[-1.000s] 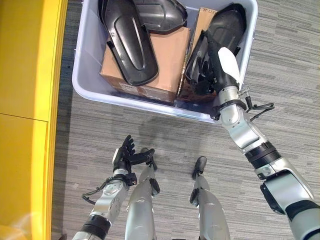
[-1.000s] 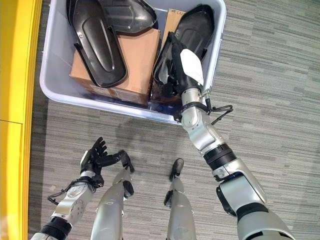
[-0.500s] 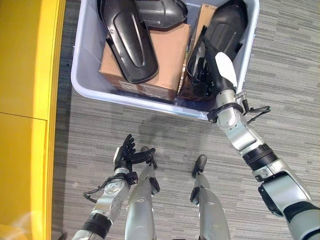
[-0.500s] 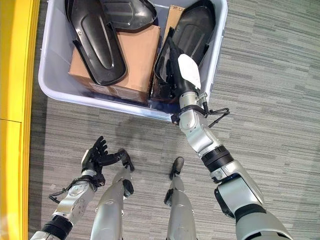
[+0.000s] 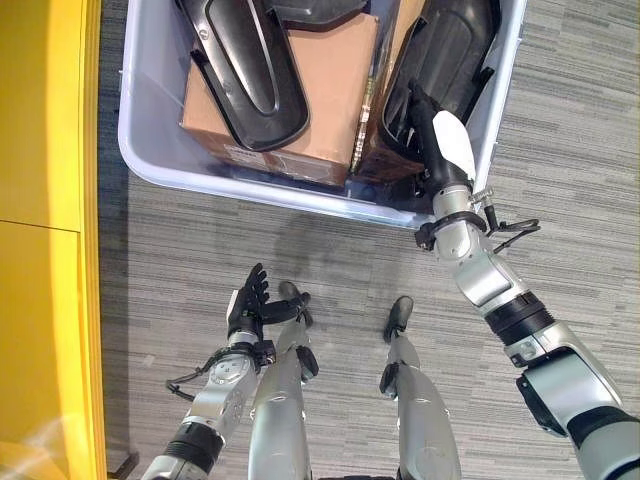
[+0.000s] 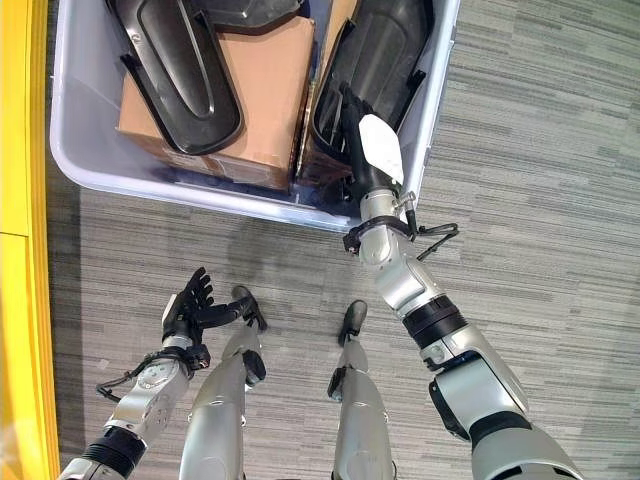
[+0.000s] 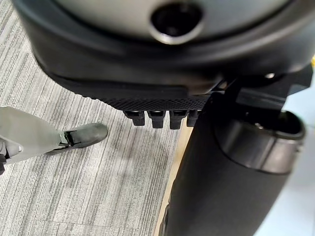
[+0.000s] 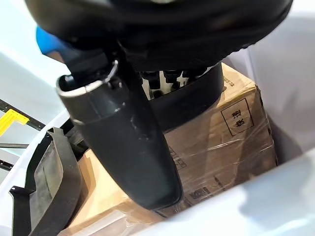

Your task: Move parts from the plastic box to the shelf.

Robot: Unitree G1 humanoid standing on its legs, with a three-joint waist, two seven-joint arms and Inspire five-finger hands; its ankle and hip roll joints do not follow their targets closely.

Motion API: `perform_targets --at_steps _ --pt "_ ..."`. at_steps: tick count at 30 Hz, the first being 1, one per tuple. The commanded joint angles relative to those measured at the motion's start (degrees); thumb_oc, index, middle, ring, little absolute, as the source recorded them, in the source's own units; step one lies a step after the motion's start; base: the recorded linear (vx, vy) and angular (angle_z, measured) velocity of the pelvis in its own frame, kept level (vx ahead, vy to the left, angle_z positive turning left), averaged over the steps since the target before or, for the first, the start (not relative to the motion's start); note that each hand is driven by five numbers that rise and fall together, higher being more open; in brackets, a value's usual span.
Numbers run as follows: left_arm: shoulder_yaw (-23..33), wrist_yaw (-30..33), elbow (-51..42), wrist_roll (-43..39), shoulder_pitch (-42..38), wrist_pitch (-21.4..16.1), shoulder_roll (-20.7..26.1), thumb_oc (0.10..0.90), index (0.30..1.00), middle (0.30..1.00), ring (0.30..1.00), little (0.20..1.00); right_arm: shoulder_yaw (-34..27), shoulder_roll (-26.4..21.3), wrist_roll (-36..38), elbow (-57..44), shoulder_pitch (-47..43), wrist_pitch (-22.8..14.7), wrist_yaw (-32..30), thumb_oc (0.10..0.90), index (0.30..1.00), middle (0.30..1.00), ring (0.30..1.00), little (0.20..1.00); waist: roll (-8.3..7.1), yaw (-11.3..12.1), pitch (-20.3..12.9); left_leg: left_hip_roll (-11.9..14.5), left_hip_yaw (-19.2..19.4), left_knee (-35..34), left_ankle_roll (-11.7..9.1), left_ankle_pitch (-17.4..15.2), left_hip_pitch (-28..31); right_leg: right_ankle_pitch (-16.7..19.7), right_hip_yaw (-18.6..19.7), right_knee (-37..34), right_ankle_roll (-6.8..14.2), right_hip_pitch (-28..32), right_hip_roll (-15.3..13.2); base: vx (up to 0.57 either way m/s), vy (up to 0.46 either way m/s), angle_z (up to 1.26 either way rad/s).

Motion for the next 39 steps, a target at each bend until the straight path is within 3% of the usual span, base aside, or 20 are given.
perform_targets --at_steps 1,5,6,7,9,26,32,39 --pt "-0.1 1.3 -6.0 1.8 2.4 -2.3 2.7 0.9 1.0 1.0 1.0 1.0 -2.4 -1.9 -1.8 -2.1 -4.0 -1.1 -1.5 0.9 1.0 1.0 1.0 1.0 0.68 0.0 0.2 6.5 -0.1 10.1 -7.0 -9.2 0.8 -0.8 4.1 4.3 4.5 -0.1 -7.0 0.0 0.0 0.0" --pt "0.2 1.8 -6.3 1.5 2.5 -2.6 2.6 0.9 1.0 1.0 1.0 1.0 -2.3 -1.8 -2.3 -1.2 -4.3 -0.8 -1.6 0.9 1.0 1.0 1.0 1.0 0.94 0.0 0.2 6.3 -0.2 10.4 -6.8 -9.3 -1.3 -0.9 4.0 4.9 4.4 -2.0 -6.9 0.0 -0.01 0.0" --pt "0.3 1.9 -6.7 1.2 2.6 -2.6 2.5 0.9 1.0 1.0 1.0 1.0 -2.2 -1.7 -2.6 -0.8 -4.2 -0.6 -1.5 0.82 0.887 0.887 0.887 0.887 1.0 0.1 0.2 6.3 -0.2 10.5 -6.7 -9.5 -2.3 -0.9 4.0 5.3 4.4 -2.9 -6.8 -0.01 -0.038 -0.01" --pt "0.2 1.9 -6.7 1.0 2.6 -2.6 2.4 0.9 1.0 1.0 1.0 1.0 -2.2 -1.8 -2.7 -0.7 -4.2 -0.5 -1.5 0.588 0.564 0.564 0.564 0.564 1.04 0.1 0.2 6.3 -0.4 10.7 -6.6 -9.5 -2.8 -1.0 4.0 5.5 4.3 -3.4 -6.8 0.0 -0.038 0.0" --pt "0.2 2.0 -7.0 1.0 2.7 -2.7 2.4 0.9 1.0 1.0 1.0 1.0 -2.3 -1.8 -2.8 -0.6 -4.0 -0.4 -1.5 0.4 0.3 0.3 0.3 0.3 1.17 0.0 0.2 6.2 -0.4 10.9 -6.4 -9.7 -3.4 -1.2 4.0 5.9 4.2 -4.0 -6.7 0.0 0.0 0.0" --pt "-0.2 1.5 -6.4 0.8 2.5 -2.5 2.1 0.9 1.0 1.0 1.0 1.0 -2.3 -1.4 -4.4 0.3 -3.7 0.2 -1.3 0.4 0.3 0.3 0.3 0.3 1.27 -0.2 0.2 6.0 -0.1 11.0 -6.2 -10.2 -1.0 -2.0 3.7 7.4 4.2 -2.8 -7.1 0.0 0.001 0.01" --pt "-0.1 0.2 -4.4 1.4 2.6 -2.1 2.7 0.9 1.0 1.0 1.0 1.0 -3.2 -3.1 -4.1 -0.5 -0.7 -0.2 -0.5 0.4 0.3 0.3 0.3 0.3 0.3 -0.1 0.1 6.2 -0.3 9.7 -6.6 -9.9 5.2 -1.4 3.6 6.8 4.5 2.7 -7.3 -0.01 -0.023 0.0" --pt "-0.2 -1.5 -3.0 1.7 4.0 -2.3 2.9 0.9 1.0 1.0 1.0 1.0 -4.5 -5.5 -3.8 -2.1 2.8 -0.9 0.0 0.4 0.3 0.3 0.3 0.3 -0.56 0.6 -3.3 6.3 -0.9 7.2 -7.2 -8.9 12.3 -1.7 3.1 5.8 4.5 8.7 -7.7 0.02 -0.049 0.01"
